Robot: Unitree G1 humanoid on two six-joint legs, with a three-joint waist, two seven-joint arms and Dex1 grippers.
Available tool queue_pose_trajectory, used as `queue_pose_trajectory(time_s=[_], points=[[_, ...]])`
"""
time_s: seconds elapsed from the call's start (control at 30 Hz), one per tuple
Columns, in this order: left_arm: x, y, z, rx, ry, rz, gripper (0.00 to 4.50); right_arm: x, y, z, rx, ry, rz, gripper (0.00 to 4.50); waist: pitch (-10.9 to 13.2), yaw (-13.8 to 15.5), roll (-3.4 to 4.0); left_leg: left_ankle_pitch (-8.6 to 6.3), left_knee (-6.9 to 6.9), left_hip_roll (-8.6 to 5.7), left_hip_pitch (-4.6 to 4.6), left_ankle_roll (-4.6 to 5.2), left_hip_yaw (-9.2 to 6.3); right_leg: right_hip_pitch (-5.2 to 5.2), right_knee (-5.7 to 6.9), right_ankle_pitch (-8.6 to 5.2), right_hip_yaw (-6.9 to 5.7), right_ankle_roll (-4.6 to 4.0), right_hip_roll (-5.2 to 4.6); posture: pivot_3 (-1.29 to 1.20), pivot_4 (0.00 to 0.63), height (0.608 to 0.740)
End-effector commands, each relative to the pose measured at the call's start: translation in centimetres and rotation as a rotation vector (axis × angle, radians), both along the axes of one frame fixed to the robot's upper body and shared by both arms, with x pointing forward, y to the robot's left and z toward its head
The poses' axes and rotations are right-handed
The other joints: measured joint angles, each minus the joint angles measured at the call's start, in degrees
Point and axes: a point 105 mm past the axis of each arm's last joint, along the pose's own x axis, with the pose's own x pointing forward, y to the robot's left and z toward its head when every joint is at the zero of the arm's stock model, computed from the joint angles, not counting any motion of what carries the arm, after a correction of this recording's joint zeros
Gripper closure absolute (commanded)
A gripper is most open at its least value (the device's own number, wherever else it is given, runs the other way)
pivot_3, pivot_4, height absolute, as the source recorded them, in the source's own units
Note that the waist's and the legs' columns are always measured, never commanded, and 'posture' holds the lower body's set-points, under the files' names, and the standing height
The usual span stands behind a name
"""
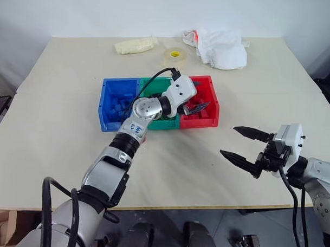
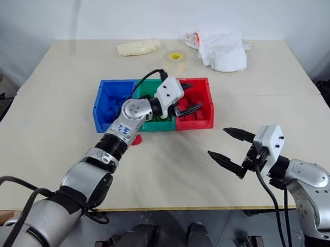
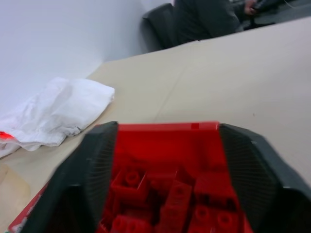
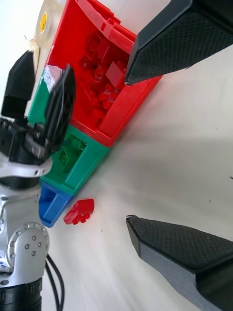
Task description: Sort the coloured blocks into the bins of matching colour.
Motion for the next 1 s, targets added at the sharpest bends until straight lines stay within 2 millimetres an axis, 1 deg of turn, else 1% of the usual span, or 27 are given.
queue_pose_trajectory(time_s=[0.03,0.17,0.3,0.33,0.4,0.43,0.47,0.57,0.63,0.7,0.77,0.87,0.93,1.0], points=[[-1.6,0.7,1.0,-0.019,-0.03,-0.071,0.56,0.3,0.0,1.4,-0.005,-0.046,0.032,0.0,0.0,0.03,0.0,0.0,0.01,0.0,0.0,0.0,-0.01,0.0,0.02,0.0,0.0,0.0,0.0,0.0,0.15,0.74],[-4.2,3.5,0.2,-0.004,0.026,-0.132,0.56,1.2,0.2,1.6,-0.017,-0.043,0.077,0.0,0.0,-0.12,0.01,0.0,0.02,0.02,-0.01,0.0,-0.02,-0.02,0.04,0.0,0.02,-0.01,0.0,0.0,0.15,0.74],[-7.9,8.0,-1.2,0.048,0.111,-0.153,0.56,2.0,0.6,1.7,-0.032,-0.03,0.137,0.0,-0.01,-0.69,0.02,0.0,-0.01,0.08,-0.02,-0.01,-0.03,-0.1,0.1,0.01,0.04,-0.03,0.01,0.0,0.15,0.74],[-8.5,9.1,-1.5,0.054,0.127,-0.141,0.56,2.1,0.6,1.7,-0.038,-0.026,0.152,0.0,-0.01,-0.85,0.02,-0.01,-0.01,0.09,-0.02,-0.02,-0.04,-0.11,0.12,0.01,0.04,-0.04,0.01,0.0,0.15,0.74],[-9.4,10.6,-1.9,0.066,0.155,-0.118,0.56,2.3,0.7,1.6,-0.045,-0.02,0.172,0.0,-0.01,-0.88,0.02,-0.01,0.0,0.09,-0.02,-0.02,-0.05,-0.11,0.12,0.01,0.03,-0.05,0.01,0.0,0.15,0.74],[-10.0,11.8,-2.3,0.078,0.182,-0.101,0.56,2.4,0.7,1.6,-0.048,-0.015,0.185,0.0,-0.01,-0.72,0.02,-0.01,0.03,0.09,-0.02,-0.02,-0.07,-0.09,0.12,0.01,0.01,-0.05,0.01,0.0,0.15,0.74],[-10.9,13.5,-3.0,0.093,0.227,-0.071,0.56,2.5,0.7,1.6,-0.054,-0.007,0.204,0.0,-0.01,-0.64,0.02,-0.01,0.05,0.09,-0.03,-0.02,-0.11,-0.07,0.08,0.01,-0.01,-0.06,0.02,0.0,0.15,0.74],[-13.0,16.6,-4.6,0.154,0.305,-0.007,0.56,2.7,0.7,1.2,-0.09,0.026,0.249,0.0,-0.01,-0.98,0.05,-0.01,-0.01,0.1,-0.01,-0.02,-0.1,-0.02,-0.01,0.02,0.01,-0.07,0.02,0.0,0.15,0.74],[-13.9,18.6,-5.4,0.172,0.346,0.052,0.56,2.6,0.5,0.5,-0.131,0.061,0.286,0.0,0.0,-1.06,0.06,-0.02,-0.05,0.11,-0.01,-0.03,-0.11,-0.02,-0.06,0.01,0.0,-0.09,0.02,0.0,0.15,0.74],[-14.3,19.7,-5.6,0.173,0.366,0.089,0.56,2.6,0.4,0.1,-0.153,0.081,0.309,0.0,0.0,-0.61,0.07,-0.02,-0.05,0.14,-0.01,-0.03,-0.15,0.01,-0.1,0.0,-0.04,-0.11,0.02,0.0,0.15,0.74],[-15.1,21.8,-6.3,0.175,0.41,0.157,0.56,2.6,0.0,-0.5,-0.202,0.104,0.332,0.0,0.0,-0.34,0.07,-0.02,-0.02,0.14,-0.01,-0.04,-0.16,0.05,-0.12,0.01,-0.04,-0.12,0.02,0.0,0.15,0.74],[-16.4,24.5,-6.9,0.175,0.43,0.253,0.56,3.1,0.0,-0.4,-0.213,0.104,0.346,0.0,0.01,-0.41,0.09,-0.04,-0.04,0.15,0.0,-0.05,-0.11,0.06,-0.17,0.0,-0.02,-0.14,0.02,0.0,0.15,0.74],[-16.7,25.7,-6.8,0.163,0.417,0.307,0.56,3.3,0.2,-0.3,-0.209,0.099,0.35,0.0,0.02,-0.4,0.1,-0.05,-0.07,0.19,0.0,-0.07,-0.11,0.05,-0.2,-0.01,-0.03,-0.16,0.01,0.0,0.15,0.74],[-17.3,26.3,-6.9,0.158,0.428,0.321,0.56,3.3,0.3,-0.3,-0.207,0.099,0.357,0.0,0.02,-0.36,0.11,-0.06,-0.07,0.25,0.0,-0.1,-0.11,0.05,-0.19,-0.01,-0.03,-0.21,0.01,0.0,0.15,0.74]])
